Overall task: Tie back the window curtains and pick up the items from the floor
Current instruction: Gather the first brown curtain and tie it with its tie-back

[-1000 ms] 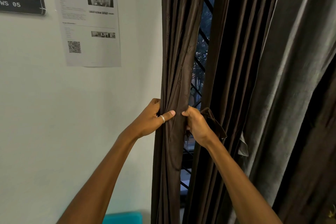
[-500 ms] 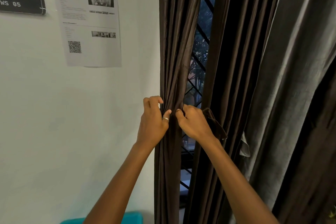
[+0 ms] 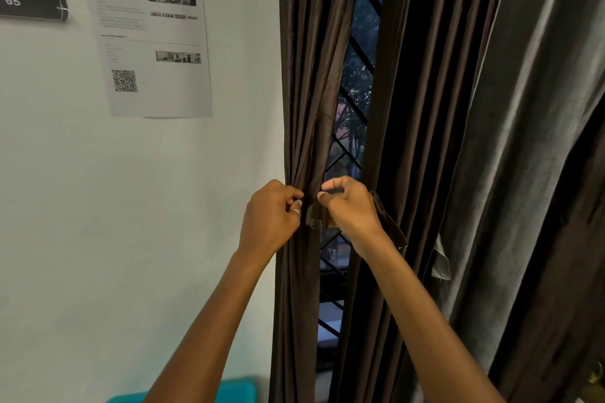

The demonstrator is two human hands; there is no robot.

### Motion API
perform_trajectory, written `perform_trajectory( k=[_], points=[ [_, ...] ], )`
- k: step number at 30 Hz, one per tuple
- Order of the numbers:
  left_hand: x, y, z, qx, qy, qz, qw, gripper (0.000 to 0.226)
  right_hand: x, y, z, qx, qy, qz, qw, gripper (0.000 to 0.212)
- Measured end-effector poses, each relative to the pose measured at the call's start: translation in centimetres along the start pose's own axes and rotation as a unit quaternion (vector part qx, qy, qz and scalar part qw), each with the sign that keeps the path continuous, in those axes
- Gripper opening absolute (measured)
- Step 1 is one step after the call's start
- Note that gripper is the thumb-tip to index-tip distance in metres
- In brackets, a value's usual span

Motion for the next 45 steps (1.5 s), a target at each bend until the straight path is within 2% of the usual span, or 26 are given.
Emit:
perform_trajectory(
  k=[2, 6, 8, 10, 14, 17, 20, 22, 25, 28, 31, 37, 41, 43, 45],
  points=[
    [0.4, -0.3, -0.1, -0.017, -0.015, 0.019, 1.000, 0.019, -0.1, 0.3, -0.2, 0.095, 0.079, 0.023, 0.992, 0.007],
    [0.7, -1.1, -0.2, -0.094, -0.099, 0.079, 0.987, 0.025, -0.5, 0.3, -0.1, 0.179, 0.136, 0.057, 0.973, 0.011],
    [0.6, -1.4, -0.2, -0.099, -0.078, 0.110, 0.986, 0.027, -0.6, 0.4, -0.2, 0.206, 0.155, 0.063, 0.964, 0.013],
    [0.4, -1.6, -0.3, -0.090, -0.017, 0.134, 0.987, 0.032, -0.6, 0.6, -0.2, 0.225, 0.172, 0.059, 0.957, 0.012],
    [0.3, -1.4, -0.1, -0.023, 0.068, 0.124, 0.990, 0.033, -0.8, 1.1, -0.2, 0.239, 0.181, 0.059, 0.952, 0.009],
    [0.8, -1.3, 0.1, 0.009, 0.070, 0.107, 0.992, 0.034, -1.1, 1.5, -0.5, 0.242, 0.171, 0.065, 0.953, 0.008],
    [1.0, -1.3, -0.2, 0.008, 0.034, 0.106, 0.994, 0.030, -1.8, 1.7, -0.6, 0.249, 0.160, 0.064, 0.953, 0.013],
    [1.2, -1.3, -0.3, 0.005, 0.003, 0.109, 0.994, 0.028, -2.5, 2.1, -1.0, 0.229, 0.149, 0.060, 0.960, 0.019],
    [1.4, -1.2, -0.4, 0.000, -0.028, 0.113, 0.993, 0.026, -3.1, 2.8, -2.1, 0.082, 0.082, 0.029, 0.993, 0.020],
    [1.9, -1.3, -0.4, 0.002, -0.039, 0.126, 0.991, 0.024, -3.2, 3.2, -2.4, -0.006, 0.043, 0.018, 0.999, 0.022],
    [2.2, -1.2, -0.5, 0.003, -0.044, 0.141, 0.989, 0.024, -3.4, 3.7, -2.5, -0.032, 0.011, 0.039, 0.999, 0.024],
    [2.1, -1.2, -0.8, 0.041, -0.029, 0.142, 0.989, 0.025, -3.8, 4.4, -2.2, -0.065, -0.078, 0.050, 0.994, 0.013],
    [1.9, -1.9, -2.0, 0.162, 0.048, 0.092, 0.981, 0.029, -4.4, 4.5, -2.0, -0.085, -0.093, 0.101, 0.987, 0.017],
    [2.1, -2.1, -2.8, 0.160, 0.061, 0.078, 0.982, 0.030, -4.6, 4.6, -2.1, -0.091, -0.091, 0.110, 0.986, 0.019],
    [2.4, -1.9, -3.0, 0.128, 0.047, 0.098, 0.986, 0.028, -4.6, 4.7, -2.0, -0.093, -0.082, 0.114, 0.986, 0.017]
  ],
)
Point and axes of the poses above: each hand's wrist, its own x-axis towards the middle knuckle, its own y-axis out of the palm, z = x × y, the point moved 2 cm from there along x, towards the middle knuckle, and after that the axes turned 14 degrees about -z, right-handed, at the moved point
